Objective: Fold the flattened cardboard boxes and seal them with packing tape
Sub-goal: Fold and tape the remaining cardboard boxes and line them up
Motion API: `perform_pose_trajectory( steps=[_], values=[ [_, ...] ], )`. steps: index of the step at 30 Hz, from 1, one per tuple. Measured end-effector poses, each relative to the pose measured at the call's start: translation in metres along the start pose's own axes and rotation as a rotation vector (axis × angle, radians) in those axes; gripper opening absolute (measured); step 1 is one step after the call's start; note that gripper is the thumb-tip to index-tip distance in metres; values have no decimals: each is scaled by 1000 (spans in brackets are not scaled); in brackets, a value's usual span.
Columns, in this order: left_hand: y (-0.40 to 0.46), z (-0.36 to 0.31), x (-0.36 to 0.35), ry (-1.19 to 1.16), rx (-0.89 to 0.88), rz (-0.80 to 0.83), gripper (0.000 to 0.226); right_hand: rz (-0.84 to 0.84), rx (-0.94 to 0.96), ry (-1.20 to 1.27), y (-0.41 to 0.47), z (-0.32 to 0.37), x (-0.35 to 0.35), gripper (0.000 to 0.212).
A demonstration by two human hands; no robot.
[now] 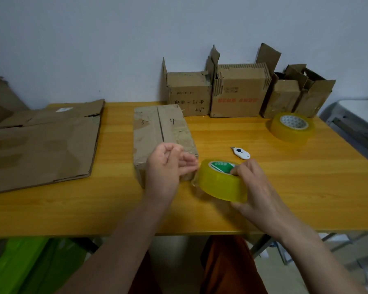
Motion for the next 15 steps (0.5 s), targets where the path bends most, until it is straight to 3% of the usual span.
perform_pose_trajectory(
  steps=[5,9,15],
  values=[
    [-3,-10,14,118,-121,-65,19,-140,-112,71,8,2,8,59],
    [-4,13,17,142,107,109,37,-107,-90,74,17,4,7,59],
    [-7,8,13,120,54,109,17,-92,-54,51,20,17,2,58]
  ],
)
Point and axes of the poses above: each hand's wrist, its own y-axis towards the middle knuckle, its own x-axis out of the back of the hand, z = x × y, the point moved 8 cm from there along y, towards the middle knuckle, and after that the axes turned 15 degrees about -y, right-handed, at the moved point
